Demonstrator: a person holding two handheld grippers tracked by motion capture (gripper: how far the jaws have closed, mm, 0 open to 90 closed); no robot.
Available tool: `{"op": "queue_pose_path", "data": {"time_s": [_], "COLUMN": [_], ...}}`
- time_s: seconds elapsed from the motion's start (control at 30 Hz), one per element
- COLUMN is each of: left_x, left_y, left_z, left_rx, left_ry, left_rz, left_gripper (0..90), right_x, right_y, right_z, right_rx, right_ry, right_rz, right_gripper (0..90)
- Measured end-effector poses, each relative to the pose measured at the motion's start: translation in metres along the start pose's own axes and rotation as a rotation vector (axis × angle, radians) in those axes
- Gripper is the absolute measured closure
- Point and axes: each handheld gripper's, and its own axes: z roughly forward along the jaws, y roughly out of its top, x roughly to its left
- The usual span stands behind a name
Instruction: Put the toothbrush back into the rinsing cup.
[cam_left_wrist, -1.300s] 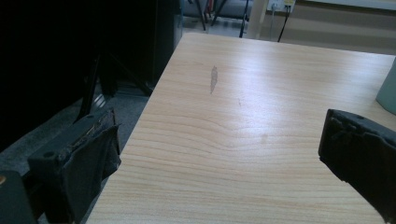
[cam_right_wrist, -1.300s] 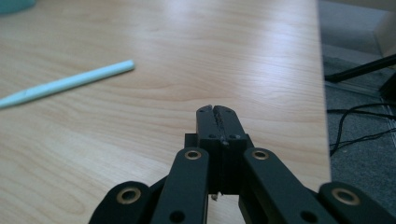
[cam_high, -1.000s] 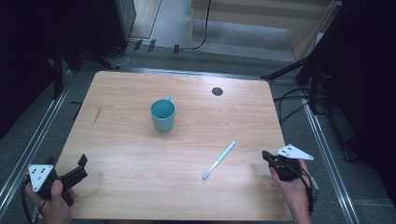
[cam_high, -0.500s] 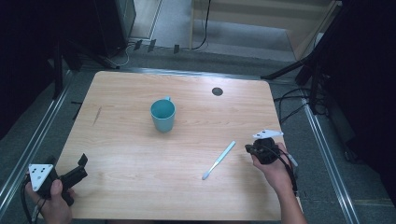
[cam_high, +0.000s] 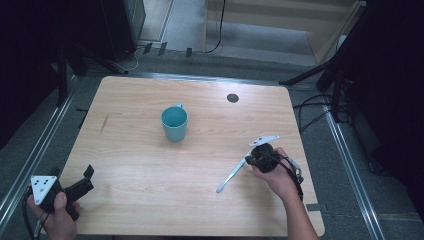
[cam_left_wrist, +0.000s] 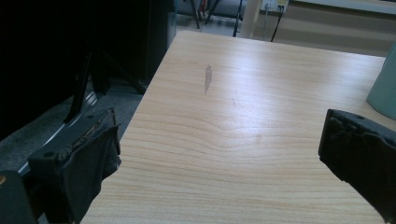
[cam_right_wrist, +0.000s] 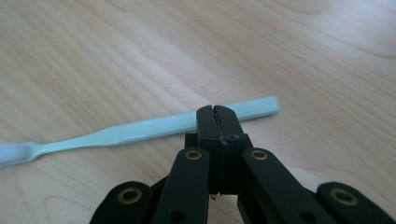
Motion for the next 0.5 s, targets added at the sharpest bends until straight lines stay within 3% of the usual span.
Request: {"op": "queue_pose_path", "data": {"time_s": [0.07,0.1,0.23,0.43,0.5], "left_x": [0.0,0.0,0.0,0.0,0.001], "left_y": [0.0,0.0,0.0,0.0,0.0], "left_z": [0.0,0.0,0.0,0.0,0.0], "left_rx": [0.0,0.0,0.002,-0.001,0.0], "left_ry": [0.0,0.0,0.001,-0.002,-0.003], "left_rz": [-0.002,-0.001,0.001,-0.003,-0.003], "left_gripper": [0.0,0.0,0.0,0.0,0.0], "right_x": [0.003,0.011,0.018,0.011,0.013], "right_y": [0.0,-0.001,-0.002,-0.005,-0.007], "right_z": [0.0,0.001,0.001,0.003,0.005], "right_rx": [0.001,-0.003,-0.004,0.013,0.021], "right_ry": [0.01,0.033,0.034,0.023,0.038], "right_rz": [-0.003,-0.024,-0.033,0.011,-0.006], "right_gripper": [90.0,90.0,90.0,90.0,90.0]}}
